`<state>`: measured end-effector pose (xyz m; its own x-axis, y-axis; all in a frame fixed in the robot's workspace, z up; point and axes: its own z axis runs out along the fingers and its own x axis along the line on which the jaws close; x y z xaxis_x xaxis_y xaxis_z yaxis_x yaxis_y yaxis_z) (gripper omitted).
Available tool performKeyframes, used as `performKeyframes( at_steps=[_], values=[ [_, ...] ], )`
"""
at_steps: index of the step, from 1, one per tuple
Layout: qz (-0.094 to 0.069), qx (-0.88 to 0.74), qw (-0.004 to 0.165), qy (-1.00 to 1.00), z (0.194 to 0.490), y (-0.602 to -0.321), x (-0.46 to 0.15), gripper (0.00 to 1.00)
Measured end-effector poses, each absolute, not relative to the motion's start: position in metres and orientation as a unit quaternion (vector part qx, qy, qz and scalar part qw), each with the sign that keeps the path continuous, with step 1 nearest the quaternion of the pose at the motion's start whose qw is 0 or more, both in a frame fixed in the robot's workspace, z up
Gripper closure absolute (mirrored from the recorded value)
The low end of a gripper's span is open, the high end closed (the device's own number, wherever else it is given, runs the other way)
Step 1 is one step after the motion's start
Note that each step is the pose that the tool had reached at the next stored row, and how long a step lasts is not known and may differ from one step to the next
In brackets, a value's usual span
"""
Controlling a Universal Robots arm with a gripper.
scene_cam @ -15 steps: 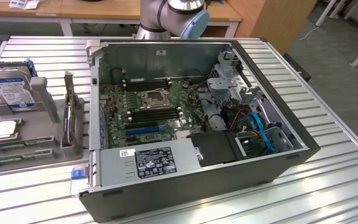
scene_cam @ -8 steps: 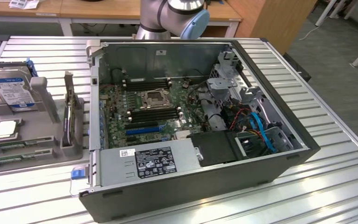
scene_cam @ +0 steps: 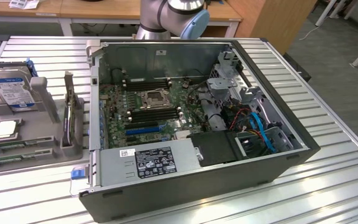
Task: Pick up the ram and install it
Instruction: 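Pick up the ram and move it above insertion slot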
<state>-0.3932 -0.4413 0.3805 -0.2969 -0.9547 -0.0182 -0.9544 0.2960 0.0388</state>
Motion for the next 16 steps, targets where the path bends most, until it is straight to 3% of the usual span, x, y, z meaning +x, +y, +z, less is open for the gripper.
performKeyframes(
  at_steps=[16],
  values=[
    [-0.02,0.679,0.007,-0.734,0.3787,-0.4413,-0.3932,0.9]
  ],
)
